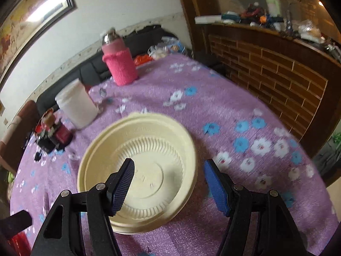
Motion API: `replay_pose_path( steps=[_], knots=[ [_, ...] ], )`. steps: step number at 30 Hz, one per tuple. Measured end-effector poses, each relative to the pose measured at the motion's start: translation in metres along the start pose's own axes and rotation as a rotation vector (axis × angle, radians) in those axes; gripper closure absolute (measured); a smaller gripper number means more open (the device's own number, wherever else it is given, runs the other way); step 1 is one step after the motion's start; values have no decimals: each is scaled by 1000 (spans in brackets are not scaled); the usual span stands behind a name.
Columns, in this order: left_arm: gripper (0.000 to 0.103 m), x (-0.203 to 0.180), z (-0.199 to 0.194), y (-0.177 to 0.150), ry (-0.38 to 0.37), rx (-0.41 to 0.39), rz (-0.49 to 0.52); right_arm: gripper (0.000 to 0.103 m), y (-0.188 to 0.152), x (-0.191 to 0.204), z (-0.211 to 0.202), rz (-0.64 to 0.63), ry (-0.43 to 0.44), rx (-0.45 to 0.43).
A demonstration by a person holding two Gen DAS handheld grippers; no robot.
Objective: Organize plates and bowls
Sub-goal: 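Close both grippers on the beige bowl rim and lift it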
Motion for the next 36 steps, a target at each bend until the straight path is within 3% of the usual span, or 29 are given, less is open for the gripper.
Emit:
replay_pose_path(
  steps=[2,5,9,11,14,20,22,24,26,36],
  knots=[
    [4,2,7,-2,-1,13,-12,71,-4,3,6,-3,44,35],
    [4,7,10,-1,0,9,-29,76,-8,12,5,-5,133,63],
    [4,16,8,7,-4,-7,-56,74,-19,44,-2,-60,384,147],
    [4,21,10,11,-1,-8,-65,73,-27,63,-7,-116,466,193],
    [4,29,14,17,10,-13,-83,60,-30,68,-10,-147,405,167],
    [5,35,29,25,27,-25,-107,59,-26,57,-14,-104,345,111],
    [18,32,34,27,43,-33,-74,59,-24,56,-15,-101,339,102],
    [46,27,40,27,54,-20,-32,59,-26,61,-12,-103,344,108],
    [60,26,47,26,66,-1,-12,59,-29,66,-7,-113,337,121],
    [59,7,60,21,113,-26,86,59,-35,73,0,-130,329,134]
  ],
)
Point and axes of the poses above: each gripper's, at about its wrist camera, not at the fingertips, and z roughly the way its jaws point, x to its left, y to its top, the point moved 5 cm from there along z, roughly the way its jaws point, and after that the axes turned 7 degrees about -z, right-handed, at the moved point
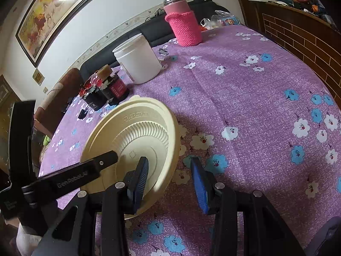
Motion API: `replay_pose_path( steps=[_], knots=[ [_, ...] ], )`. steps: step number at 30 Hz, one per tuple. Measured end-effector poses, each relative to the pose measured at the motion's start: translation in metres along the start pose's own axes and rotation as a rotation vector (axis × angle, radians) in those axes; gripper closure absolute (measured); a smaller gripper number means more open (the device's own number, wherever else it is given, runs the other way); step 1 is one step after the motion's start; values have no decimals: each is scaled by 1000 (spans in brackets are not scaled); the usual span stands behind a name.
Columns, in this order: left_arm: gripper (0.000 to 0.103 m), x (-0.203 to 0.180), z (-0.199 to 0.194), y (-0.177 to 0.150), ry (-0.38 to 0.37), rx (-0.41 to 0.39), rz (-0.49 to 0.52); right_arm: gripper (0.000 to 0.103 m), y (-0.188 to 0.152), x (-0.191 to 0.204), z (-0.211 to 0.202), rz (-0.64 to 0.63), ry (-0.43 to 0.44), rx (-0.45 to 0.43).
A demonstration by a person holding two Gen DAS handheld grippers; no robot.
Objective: Organize plates and bowls
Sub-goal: 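Close both grippers on the beige bowl rim and lift it, then carry the beige bowl to the red plate stack with both grippers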
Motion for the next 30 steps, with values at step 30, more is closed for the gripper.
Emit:
replay_pose_path(
  steps=[30],
  knots=[
    [83,51,-109,-60,126,-220,6,79,-26,74,-15,-133,231,-3]
  ],
)
Point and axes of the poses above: each gripper's, at about its wrist camera, not at the fingertips, and z roughly the way its jaws point, x to its left, y to its top, the point moved 5 cm from there along z, roughly the way its jaws point, and after that the axes turned 7 degrees about -z, right-handed, at the moved point
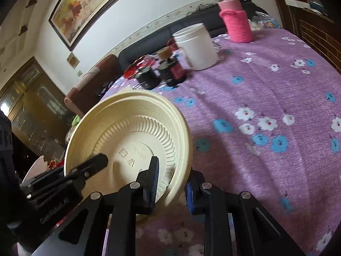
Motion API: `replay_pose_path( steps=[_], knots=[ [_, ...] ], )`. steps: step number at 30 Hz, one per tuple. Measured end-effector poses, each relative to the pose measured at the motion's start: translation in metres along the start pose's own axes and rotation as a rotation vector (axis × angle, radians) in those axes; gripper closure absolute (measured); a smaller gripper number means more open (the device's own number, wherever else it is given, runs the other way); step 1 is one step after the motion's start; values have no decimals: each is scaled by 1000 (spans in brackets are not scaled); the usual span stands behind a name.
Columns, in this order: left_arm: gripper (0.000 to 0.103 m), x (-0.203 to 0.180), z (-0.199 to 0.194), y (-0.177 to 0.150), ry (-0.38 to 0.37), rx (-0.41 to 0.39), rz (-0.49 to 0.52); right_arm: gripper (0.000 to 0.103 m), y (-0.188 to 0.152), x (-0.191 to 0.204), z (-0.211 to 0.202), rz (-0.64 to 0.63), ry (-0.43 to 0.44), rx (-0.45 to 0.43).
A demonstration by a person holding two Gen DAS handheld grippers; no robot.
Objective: Organize plates and bowls
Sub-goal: 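Carry the beige bowl to the red plate stack with both grippers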
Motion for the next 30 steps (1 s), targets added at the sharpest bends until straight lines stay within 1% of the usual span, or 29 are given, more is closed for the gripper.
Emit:
replay_pose_path(
  steps=[6,7,10,11,13,17,20,24,30],
  knots=[
    [83,23,-32,-17,14,-30,23,79,-12,32,-8,-35,-3,-11],
    [83,26,-37,-21,7,-31,25,79,-16,38,-11,-44,-15,-11],
    [83,32,-50,-32,-19,-22,19,79,-34,57,-27,-92,-89,-26],
    [83,32,-55,-37,-30,-20,17,79,-43,63,-37,-95,-118,-40],
    [83,31,-67,-47,-32,-35,40,79,-52,69,-50,-84,-140,-60],
    [83,28,-88,-63,-20,-103,99,79,-69,75,-79,-21,-127,-100],
    [83,27,-103,-71,-22,-138,122,79,-75,83,-90,-29,-151,-106],
    [83,32,-111,-75,-51,-133,113,79,-80,90,-97,-29,-166,-106],
    [83,43,-119,-81,-50,-130,110,79,-89,103,-104,-32,-159,-117]
  ],
)
Point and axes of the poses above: each gripper's, at about its wrist camera, not at the fingertips, and z roughly the way its jaws point, x to its left, y to its top, the point moved 5 cm from there along z, roughly the way its jaws point, and after that the axes turned 7 degrees about -z, right-handed, at the moved point
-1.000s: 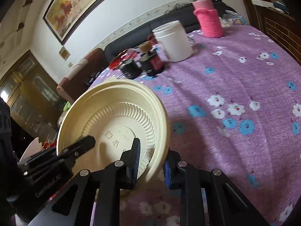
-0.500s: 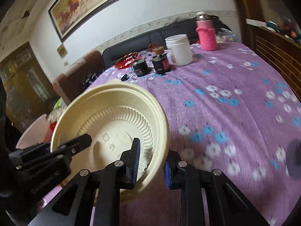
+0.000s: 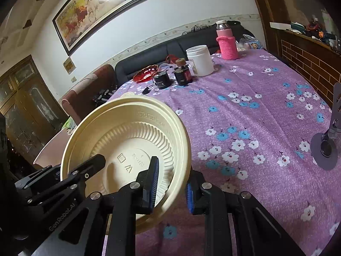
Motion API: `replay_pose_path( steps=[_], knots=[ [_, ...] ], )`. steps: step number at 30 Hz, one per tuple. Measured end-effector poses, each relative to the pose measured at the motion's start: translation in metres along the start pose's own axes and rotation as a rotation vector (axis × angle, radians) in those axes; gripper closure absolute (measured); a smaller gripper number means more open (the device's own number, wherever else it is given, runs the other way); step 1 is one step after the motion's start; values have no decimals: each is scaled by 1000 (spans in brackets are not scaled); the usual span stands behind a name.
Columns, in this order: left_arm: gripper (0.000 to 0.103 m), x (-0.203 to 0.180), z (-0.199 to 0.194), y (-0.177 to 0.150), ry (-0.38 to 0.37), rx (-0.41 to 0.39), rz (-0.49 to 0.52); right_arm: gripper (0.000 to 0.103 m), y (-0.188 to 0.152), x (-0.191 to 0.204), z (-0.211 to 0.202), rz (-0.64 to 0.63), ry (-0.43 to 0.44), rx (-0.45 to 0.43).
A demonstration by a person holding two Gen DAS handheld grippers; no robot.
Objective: Organize plates and bowls
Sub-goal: 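Carry the beige bowl to the red plate stack with both grippers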
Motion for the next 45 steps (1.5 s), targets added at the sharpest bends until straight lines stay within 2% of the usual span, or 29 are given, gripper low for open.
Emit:
replay_pose_path(
  steps=[12,26,36,39,45],
  knots=[
    [83,16,-14,-10,-42,2,-45,79,-8,21,-13,-36,-22,2],
    [83,49,-46,-12,-69,-57,-111,79,-2,59,-29,-97,-33,-37],
    [83,99,-68,-3,-27,-118,-201,79,16,115,-23,-184,10,-63],
    [83,119,-75,1,-14,-135,-240,79,23,133,-18,-202,41,-65],
    [83,165,-89,11,60,-183,-304,78,37,177,1,-226,131,-58]
  ],
)
Point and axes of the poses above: each gripper's, at about its wrist camera, not at the fingertips, and z roughly the way its jaws point, x to its left, y to its top, the point moved 5 cm from there along z, roughly the way its jaws point, and after that the axes turned 7 degrees about -z, right-handed, at the moved point
